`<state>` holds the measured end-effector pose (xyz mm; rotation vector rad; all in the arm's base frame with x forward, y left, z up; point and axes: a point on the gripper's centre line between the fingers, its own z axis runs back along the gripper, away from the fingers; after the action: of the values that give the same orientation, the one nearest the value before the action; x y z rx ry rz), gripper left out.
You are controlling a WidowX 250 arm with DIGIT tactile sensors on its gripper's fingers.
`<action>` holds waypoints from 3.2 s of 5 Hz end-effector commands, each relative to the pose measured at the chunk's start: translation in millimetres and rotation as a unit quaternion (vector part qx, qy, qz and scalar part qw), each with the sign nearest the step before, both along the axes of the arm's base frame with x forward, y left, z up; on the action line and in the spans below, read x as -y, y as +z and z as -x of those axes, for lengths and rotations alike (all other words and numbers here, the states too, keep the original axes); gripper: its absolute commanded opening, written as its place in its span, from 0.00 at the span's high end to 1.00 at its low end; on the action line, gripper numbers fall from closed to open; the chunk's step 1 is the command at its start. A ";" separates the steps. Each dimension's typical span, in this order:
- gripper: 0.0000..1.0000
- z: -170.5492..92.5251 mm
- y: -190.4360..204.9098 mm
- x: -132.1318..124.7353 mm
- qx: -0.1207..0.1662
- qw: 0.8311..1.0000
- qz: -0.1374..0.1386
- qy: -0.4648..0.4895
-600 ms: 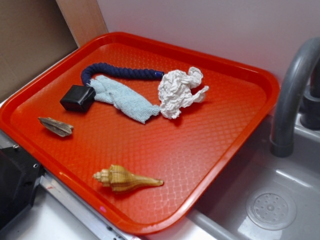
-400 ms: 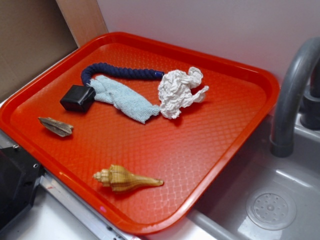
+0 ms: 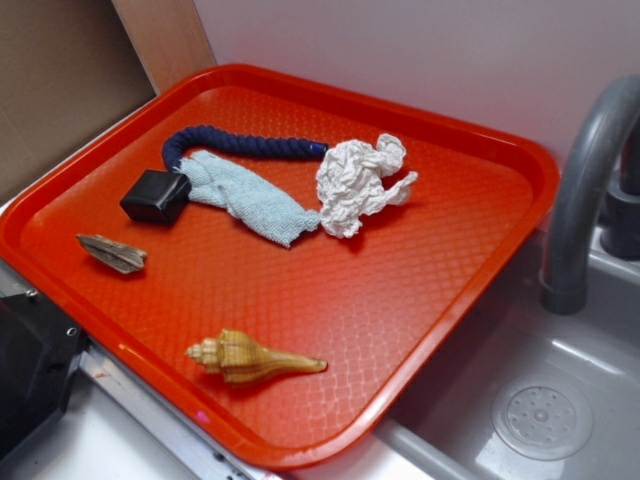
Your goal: Grab the shell.
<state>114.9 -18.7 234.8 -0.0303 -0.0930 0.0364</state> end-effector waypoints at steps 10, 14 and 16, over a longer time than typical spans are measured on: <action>0.02 -9.0 -218.6 134.7 -0.213 0.890 0.006 -0.402; 1.00 -47.3 -134.3 79.4 -0.132 0.962 -0.038 -0.237; 1.00 -57.0 -37.9 29.9 -0.028 0.994 0.049 -0.097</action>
<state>189.5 -45.9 194.3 -0.1315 0.0131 -0.1509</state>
